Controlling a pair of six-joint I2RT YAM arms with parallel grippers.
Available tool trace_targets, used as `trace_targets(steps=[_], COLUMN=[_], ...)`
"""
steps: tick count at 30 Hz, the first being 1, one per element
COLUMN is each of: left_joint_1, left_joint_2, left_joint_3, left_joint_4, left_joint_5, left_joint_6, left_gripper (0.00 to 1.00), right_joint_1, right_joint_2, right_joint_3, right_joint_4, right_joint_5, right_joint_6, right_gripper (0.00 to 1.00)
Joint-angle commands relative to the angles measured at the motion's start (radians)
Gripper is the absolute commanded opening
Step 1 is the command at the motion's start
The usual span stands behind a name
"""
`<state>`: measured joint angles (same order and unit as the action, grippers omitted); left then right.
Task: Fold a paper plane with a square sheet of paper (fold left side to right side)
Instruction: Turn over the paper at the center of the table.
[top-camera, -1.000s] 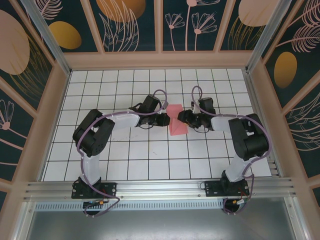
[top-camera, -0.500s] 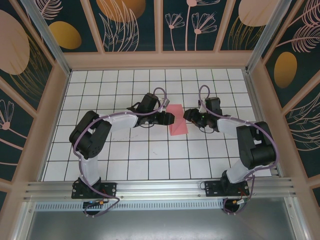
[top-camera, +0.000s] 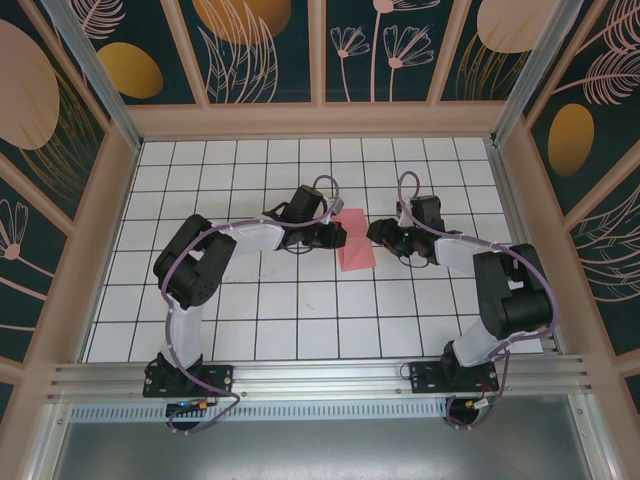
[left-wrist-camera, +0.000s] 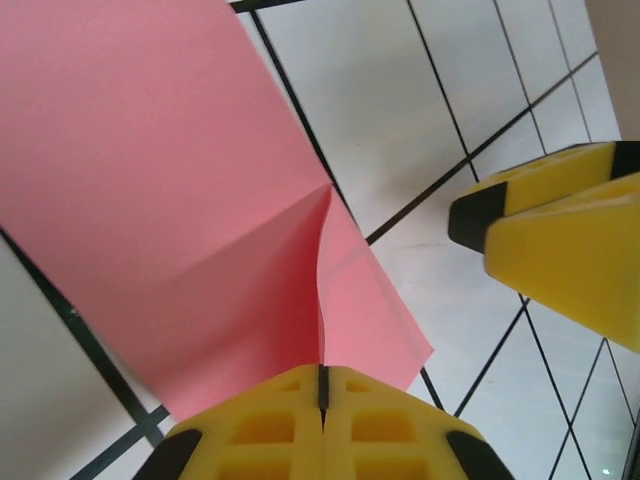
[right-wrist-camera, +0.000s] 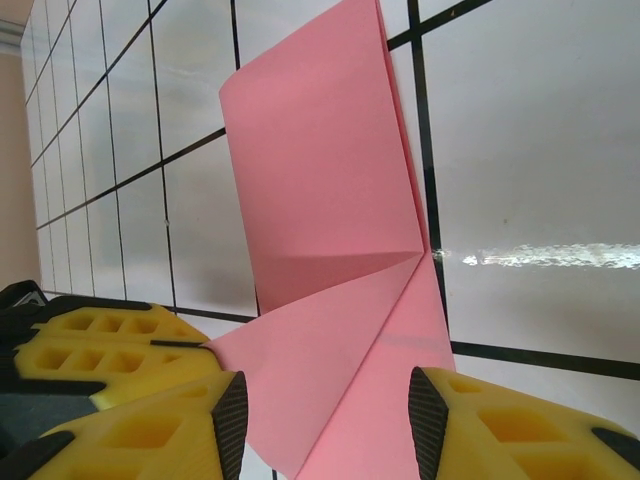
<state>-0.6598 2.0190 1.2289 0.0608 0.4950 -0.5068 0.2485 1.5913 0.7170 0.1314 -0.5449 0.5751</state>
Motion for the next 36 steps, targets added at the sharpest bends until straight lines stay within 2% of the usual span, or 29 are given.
trace_targets(steps=[1,16,24,28,30,32,36], left_joint_1=[0.006,0.006,0.005,0.005,0.006,0.007,0.037], left_joint_2=[-0.044,-0.085,-0.083,-0.079,-0.078,-0.083,-0.161], left_joint_3=[-0.006,-0.039,-0.037,-0.035,-0.034,-0.034,-0.083], left_joint_4=[-0.029,-0.055,-0.067,-0.074,-0.076,-0.081,-0.052], left_joint_5=[-0.039,-0.117,-0.141,-0.147,-0.153,-0.156,-0.132], left_joint_6=[0.019,0.016,0.010,0.006,0.005,0.010,0.019], left_gripper=[0.04,0.03,0.03,0.04,0.08,0.18,0.48], right_joint_1=[0.004,0.045,0.064,0.065,0.067,0.068,0.067], right_joint_2=[0.026,0.135,0.210,0.225,0.224,0.217,0.189], right_joint_3=[-0.004,0.063,0.106,0.107,0.106,0.101,0.102], right_joint_4=[0.028,0.102,0.150,0.186,0.199,0.204,0.190], right_joint_5=[-0.032,-0.082,-0.118,-0.139,-0.148,-0.152,-0.147], right_joint_6=[-0.004,0.027,0.048,0.062,0.064,0.062,0.043], right_gripper=[0.50,0.49,0.45,0.39,0.33,0.27,0.11])
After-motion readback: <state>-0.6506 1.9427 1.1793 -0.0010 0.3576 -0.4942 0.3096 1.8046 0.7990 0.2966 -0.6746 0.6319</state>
